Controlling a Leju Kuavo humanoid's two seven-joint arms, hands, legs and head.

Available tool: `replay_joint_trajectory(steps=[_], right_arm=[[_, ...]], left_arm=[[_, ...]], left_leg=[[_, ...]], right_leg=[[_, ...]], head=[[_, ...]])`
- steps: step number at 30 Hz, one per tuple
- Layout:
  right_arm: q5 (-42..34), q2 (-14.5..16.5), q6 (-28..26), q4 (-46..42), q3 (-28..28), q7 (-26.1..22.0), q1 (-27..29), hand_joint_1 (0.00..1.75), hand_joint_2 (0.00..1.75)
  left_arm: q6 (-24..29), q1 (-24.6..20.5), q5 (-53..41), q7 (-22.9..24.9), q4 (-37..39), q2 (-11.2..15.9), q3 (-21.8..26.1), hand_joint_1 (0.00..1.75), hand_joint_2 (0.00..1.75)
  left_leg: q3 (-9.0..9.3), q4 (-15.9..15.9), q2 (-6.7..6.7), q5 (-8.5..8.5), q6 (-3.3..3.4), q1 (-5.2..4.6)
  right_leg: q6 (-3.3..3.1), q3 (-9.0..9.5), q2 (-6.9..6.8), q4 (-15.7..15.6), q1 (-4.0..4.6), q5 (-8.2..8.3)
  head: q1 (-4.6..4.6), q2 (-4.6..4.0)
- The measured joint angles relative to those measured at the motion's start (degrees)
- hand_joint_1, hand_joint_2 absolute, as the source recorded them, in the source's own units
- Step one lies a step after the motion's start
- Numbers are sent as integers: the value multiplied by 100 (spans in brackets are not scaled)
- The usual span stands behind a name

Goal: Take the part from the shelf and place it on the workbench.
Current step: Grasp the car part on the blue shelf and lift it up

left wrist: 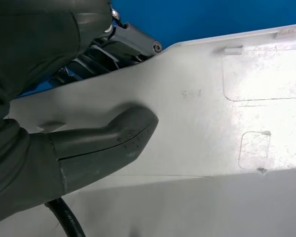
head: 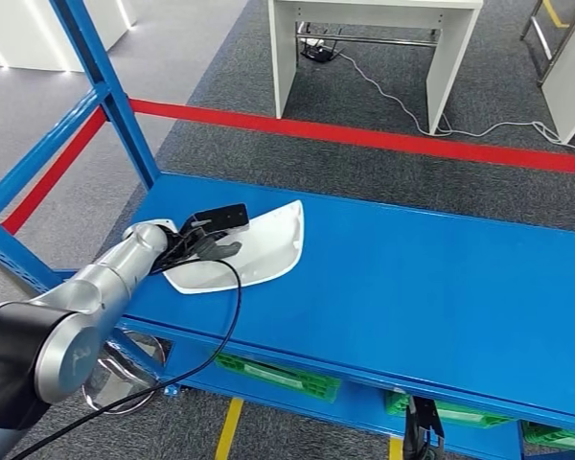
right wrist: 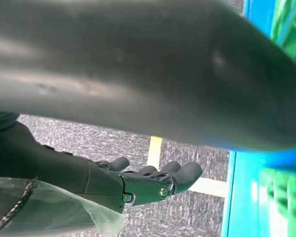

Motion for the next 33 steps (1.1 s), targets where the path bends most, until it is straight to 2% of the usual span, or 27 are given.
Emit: replay_joint_trajectory(steps=[2,4,5,6,7,8,10,11,12,14,16,17,19,20,21,22,23,24,26,27,30,32,33], right_arm=[[-45,-1,-13,0,-50,-40,14,0,0],[-80,-2,-16,0,-96,-72,44,0,0],[-96,-3,-15,0,-116,-78,65,0,0],[-116,-4,-15,0,-138,-79,87,0,0],[-132,-7,-15,0,-164,-79,109,0,0],[-146,-11,-15,0,-190,-80,130,0,0],[-166,-19,-9,0,-230,-83,160,0,0],[-174,-24,-5,0,-246,-84,164,0,0],[-180,-27,-2,0,-261,-84,165,0,0],[-188,-32,1,0,-290,-81,171,0,0],[-191,-46,0,-1,-314,-83,183,0,0],[-192,-56,-1,-2,-324,-84,186,0,0],[-193,-75,-2,-2,-335,-83,195,0,0],[-193,-81,-2,-2,-337,-81,201,0,0],[-193,-87,-3,-2,-339,-81,209,0,0],[-194,-92,-4,-2,-340,-81,214,0,0],[-196,-99,-7,-2,-343,-86,218,0,0],[-201,-109,-9,-2,-350,-96,221,0,0],[-217,-126,-12,-2,-377,-145,225,0,0],[-228,-135,-13,-2,-396,-173,231,0,0],[-271,-151,-16,-2,-463,-257,278,0,0],[-302,-155,-27,-2,-508,-317,314,0,0],[-319,-157,-38,-2,-531,-345,336,0,0]], left_arm=[[571,95,142,-539,-83,-142,101,175,175],[1014,204,244,-841,-155,-313,182,175,175],[1153,273,294,-923,-188,-399,214,175,175],[1257,352,354,-1000,-236,-491,244,175,175],[1340,426,418,-1081,-308,-587,273,175,175],[1397,483,481,-1153,-407,-703,294,175,175],[1450,549,579,-1234,-642,-937,313,175,175],[1461,566,611,-1237,-748,-1048,313,175,175],[1467,591,640,-1222,-835,-1142,311,175,175],[1465,648,689,-1188,-974,-1269,309,175,175],[1462,684,730,-1174,-1093,-1335,309,175,175],[1462,688,743,-1174,-1141,-1366,310,175,175],[1462,709,758,-1174,-1200,-1404,311,175,175],[1461,733,759,-1174,-1213,-1417,311,175,175],[1459,762,762,-1175,-1221,-1424,311,175,175],[1450,790,779,-1188,-1232,-1432,311,175,175],[1424,813,815,-1215,-1250,-1446,311,175,175],[1377,834,885,-1247,-1290,-1476,309,175,175],[1225,899,1165,-1243,-1490,-1598,264,175,175],[1154,955,1357,-1193,-1642,-1684,213,175,175],[1214,1247,1959,-986,-2237,-1965,-69,175,175],[1518,1495,2341,-905,-2697,-2108,-388,175,175],[1699,1631,2520,-896,-2930,-2152,-599,175,175]], left_leg=[[-156,369,7,-231,-50,12],[-486,1120,8,-576,-76,17],[-632,1437,8,-678,-79,18],[-708,1588,8,-680,-72,18],[-684,1515,8,-572,-52,16],[-573,1248,7,-386,-16,11],[-255,505,6,-24,81,-12],[-139,234,6,53,117,-26],[-80,87,6,65,140,-41],[-55,23,8,29,162,-54],[-28,-24,17,50,212,-34],[-13,-49,21,64,240,-18],[-10,-54,19,68,275,-11],[-9,-53,15,66,279,-11],[-9,-51,12,63,279,-12],[-8,-47,11,61,276,-10],[-7,-37,11,55,268,-7],[-9,-21,11,43,250,-4],[-29,30,1,12,193,-25],[-40,47,-5,5,163,-37],[-50,69,-6,-12,91,-34],[-131,298,1,-192,35,-21],[-247,594,4,-373,10,-14]], right_leg=[[-57,16,-5,-10,-15,0],[-91,28,-14,-9,-9,-15],[-97,34,-9,-8,-6,-20],[-101,41,1,-7,-4,-25],[-99,49,12,-5,0,-29],[-90,61,20,-4,6,-36],[-57,77,6,1,29,-59],[-32,71,-5,6,39,-66],[-7,59,-13,7,43,-68],[55,43,-11,0,35,-63],[115,-30,-11,110,23,-149],[140,-130,-12,312,19,-265],[177,-469,-16,1015,7,-586],[196,-640,-16,1354,4,-697],[211,-751,-16,1546,0,-722],[223,-763,-19,1533,-5,-646],[232,-657,-24,1287,-15,-476],[238,-471,-35,897,-28,-278],[221,-106,-48,228,-35,-70],[195,-15,-48,75,-31,-57],[86,16,-26,35,-21,-65],[23,36,-23,23,-40,-57],[3,44,-27,22,-45,-55]], head=[[-16,0],[-27,0],[-27,0],[-29,0],[-33,0],[-39,0],[-43,0],[-43,0],[-37,0],[-40,0],[-36,0],[-28,0],[-15,0],[-14,0],[-13,0],[-12,0],[-14,0],[-13,0],[-8,0],[-6,0],[-4,0],[-22,0],[-31,0]])
